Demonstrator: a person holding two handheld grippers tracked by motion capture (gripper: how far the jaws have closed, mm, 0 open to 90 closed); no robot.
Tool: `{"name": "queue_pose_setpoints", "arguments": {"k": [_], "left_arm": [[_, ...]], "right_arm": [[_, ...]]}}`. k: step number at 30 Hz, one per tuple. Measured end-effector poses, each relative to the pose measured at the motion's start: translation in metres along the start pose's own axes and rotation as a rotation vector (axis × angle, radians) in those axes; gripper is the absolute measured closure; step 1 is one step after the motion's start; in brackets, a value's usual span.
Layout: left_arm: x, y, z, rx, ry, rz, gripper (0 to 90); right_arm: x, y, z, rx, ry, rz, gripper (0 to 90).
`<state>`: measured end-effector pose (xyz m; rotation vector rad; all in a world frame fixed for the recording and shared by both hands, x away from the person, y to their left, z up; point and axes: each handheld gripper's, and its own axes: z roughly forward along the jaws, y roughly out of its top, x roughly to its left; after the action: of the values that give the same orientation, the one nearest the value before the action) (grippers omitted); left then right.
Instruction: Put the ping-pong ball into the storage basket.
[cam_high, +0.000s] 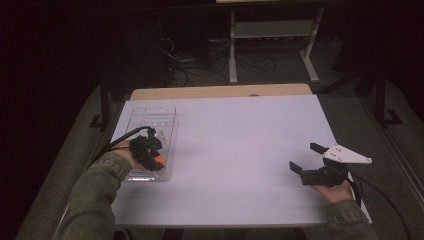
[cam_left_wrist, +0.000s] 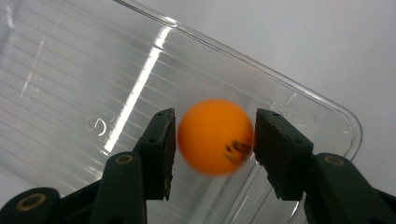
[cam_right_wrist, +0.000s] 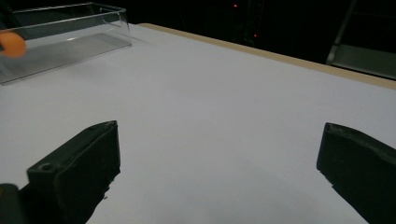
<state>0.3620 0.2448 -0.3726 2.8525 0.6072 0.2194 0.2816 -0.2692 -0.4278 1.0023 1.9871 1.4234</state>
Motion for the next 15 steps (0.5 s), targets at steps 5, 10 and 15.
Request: {"name": "queue_pose_setpoints", "arguments": {"k": [5,10,15], "left_arm": [[0.001,-0.002,-0.004,-0.014,0.012,-0.016,40.8],[0.002,-0.003,-0.011,-0.050,0.035,-0.037,33.8],[0.003,-0.006,-0.017,-0.071,0.052,-0.060,26.5]], "right_arm": [[0.000,0.000,0.000,0.000,0.000,0.000,0.0],[0.000,0.000,0.000,0.000,-0.001,0.001,0.0],[0.001,0.000,-0.001,0.000,-0.001,0.001,0.0]]}}
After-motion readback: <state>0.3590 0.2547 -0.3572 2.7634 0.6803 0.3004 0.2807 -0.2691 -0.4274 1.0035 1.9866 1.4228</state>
